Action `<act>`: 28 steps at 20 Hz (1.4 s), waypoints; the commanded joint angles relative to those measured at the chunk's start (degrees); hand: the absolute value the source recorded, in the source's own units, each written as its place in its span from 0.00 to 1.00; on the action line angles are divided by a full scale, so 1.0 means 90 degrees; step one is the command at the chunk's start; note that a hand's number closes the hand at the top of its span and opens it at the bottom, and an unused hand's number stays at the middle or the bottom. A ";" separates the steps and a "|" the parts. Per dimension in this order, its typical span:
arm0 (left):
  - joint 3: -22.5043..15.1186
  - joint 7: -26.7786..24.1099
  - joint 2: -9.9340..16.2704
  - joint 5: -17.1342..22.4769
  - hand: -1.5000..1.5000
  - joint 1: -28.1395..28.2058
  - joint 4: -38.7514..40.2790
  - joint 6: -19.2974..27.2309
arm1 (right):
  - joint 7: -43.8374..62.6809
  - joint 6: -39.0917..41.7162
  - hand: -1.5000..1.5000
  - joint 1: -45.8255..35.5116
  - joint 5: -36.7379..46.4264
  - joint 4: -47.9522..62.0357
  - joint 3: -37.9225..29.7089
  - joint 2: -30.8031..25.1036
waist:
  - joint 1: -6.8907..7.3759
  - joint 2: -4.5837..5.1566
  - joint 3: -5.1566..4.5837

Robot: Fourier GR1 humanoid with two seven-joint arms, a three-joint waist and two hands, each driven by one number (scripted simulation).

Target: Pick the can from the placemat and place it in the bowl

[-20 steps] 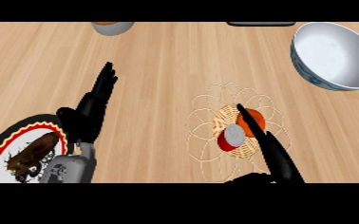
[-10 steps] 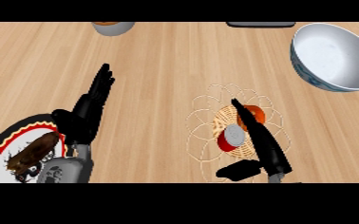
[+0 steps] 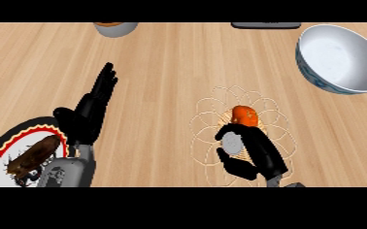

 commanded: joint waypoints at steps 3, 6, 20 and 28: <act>0.0193 -0.0151 -0.0007 0.0027 0.50 -0.0351 0.0449 -0.0041 | -0.0323 0.0029 1.00 0.0412 0.0064 0.0192 0.0286 0.0173 | -0.0035 0.0085 0.0050; -0.0045 -0.0410 -0.0123 -0.0060 0.50 0.0057 0.0319 -0.0096 | -0.0371 0.0082 1.00 0.0240 0.0025 0.0301 0.0248 0.0300 | -0.0011 0.0082 0.0050; 0.0269 -0.0094 0.0175 0.0045 0.50 0.0025 0.0128 -0.0178 | 0.0501 -0.2264 1.00 -0.2470 0.0403 0.0343 -0.1893 0.0775 | -0.0004 0.0068 0.0046; 0.0013 0.0331 0.0054 -0.0005 0.50 0.0169 -0.0438 -0.0181 | 0.2562 -0.1636 1.00 -0.3591 0.1711 -0.0628 -0.1945 0.0269 | -0.0003 0.0051 0.0048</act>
